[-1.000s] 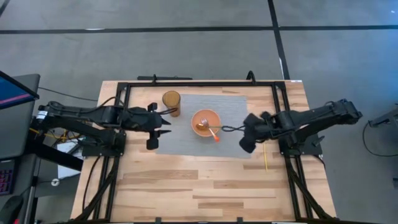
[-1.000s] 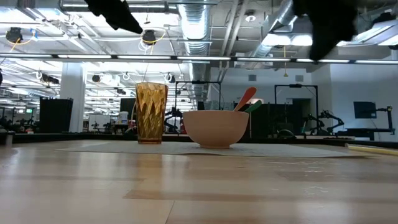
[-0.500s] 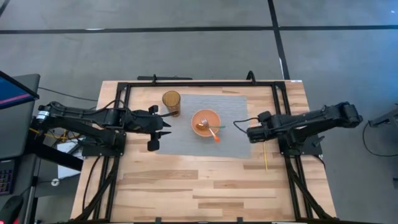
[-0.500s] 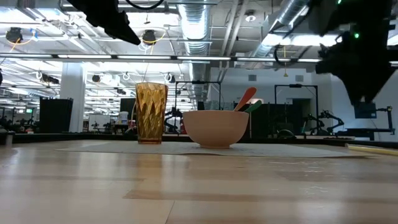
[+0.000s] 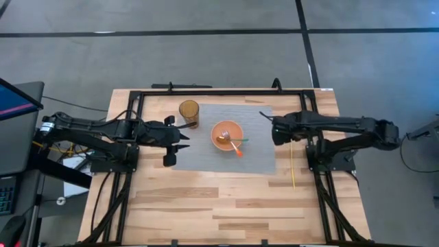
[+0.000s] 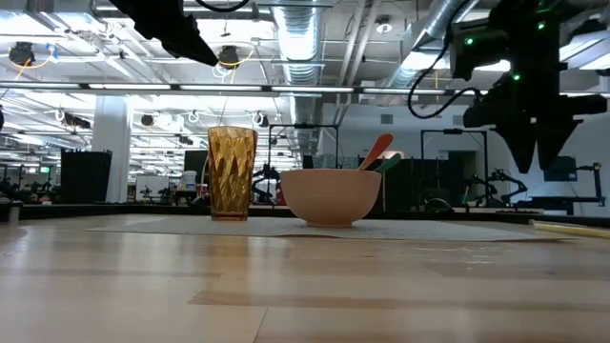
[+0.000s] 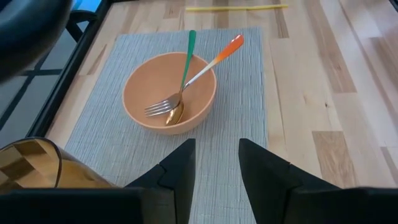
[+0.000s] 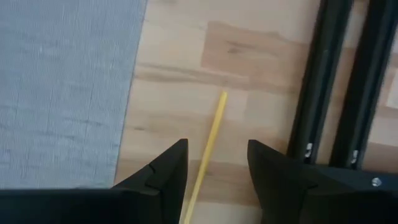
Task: Pick & Place Utensil
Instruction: Put the yellow straw into the orange cup on the gray mat
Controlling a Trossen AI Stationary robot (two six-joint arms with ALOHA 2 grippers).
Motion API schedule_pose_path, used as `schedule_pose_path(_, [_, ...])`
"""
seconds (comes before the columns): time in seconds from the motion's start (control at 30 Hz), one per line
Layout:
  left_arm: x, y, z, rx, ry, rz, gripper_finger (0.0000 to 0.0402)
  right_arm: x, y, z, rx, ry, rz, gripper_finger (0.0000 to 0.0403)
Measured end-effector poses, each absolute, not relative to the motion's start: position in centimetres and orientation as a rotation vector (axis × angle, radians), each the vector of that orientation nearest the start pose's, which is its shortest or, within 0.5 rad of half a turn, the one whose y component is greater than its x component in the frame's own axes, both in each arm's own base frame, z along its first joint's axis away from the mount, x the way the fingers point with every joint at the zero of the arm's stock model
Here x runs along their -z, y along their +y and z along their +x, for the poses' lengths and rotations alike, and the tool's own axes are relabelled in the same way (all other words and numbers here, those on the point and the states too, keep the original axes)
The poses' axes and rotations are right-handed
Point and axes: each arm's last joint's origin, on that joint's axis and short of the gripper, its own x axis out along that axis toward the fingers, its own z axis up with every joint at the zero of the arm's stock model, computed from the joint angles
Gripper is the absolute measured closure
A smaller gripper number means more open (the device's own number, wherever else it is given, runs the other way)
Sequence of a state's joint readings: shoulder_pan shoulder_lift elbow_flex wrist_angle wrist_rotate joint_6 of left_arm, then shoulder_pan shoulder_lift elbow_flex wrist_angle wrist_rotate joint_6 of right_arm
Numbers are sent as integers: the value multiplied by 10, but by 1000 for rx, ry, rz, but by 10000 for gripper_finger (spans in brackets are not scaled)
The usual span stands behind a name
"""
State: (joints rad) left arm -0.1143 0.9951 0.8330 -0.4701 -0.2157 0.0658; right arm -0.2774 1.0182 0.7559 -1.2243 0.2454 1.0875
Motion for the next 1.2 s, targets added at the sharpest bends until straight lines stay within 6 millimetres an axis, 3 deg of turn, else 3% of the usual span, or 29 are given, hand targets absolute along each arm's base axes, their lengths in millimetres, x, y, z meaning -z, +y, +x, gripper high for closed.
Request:
schedule_pose_path(0.13, [-288,-17,205,-78,627,167,278,-218,-49,139,1194,1177,943,243])
schedule_pose_path(0.27, [-288,-17,205,-77,627,167,278,-194,-50,141,1228,1278,1004,243])
schedule_pose_path(0.53, [-288,-17,205,-75,627,166,278,-176,-62,158,1281,1304,1033,243])
schedule_pose_path(0.8, [-288,-17,205,-76,627,167,278,-160,-76,161,1367,1359,1072,243])
schedule_pose_path(1.03, [-288,-17,205,-77,627,167,278,-143,-87,168,1355,1442,1050,244])
schedule_pose_path(1.2, [-288,-17,205,-78,627,168,278,-134,-95,167,1246,1540,1025,251])
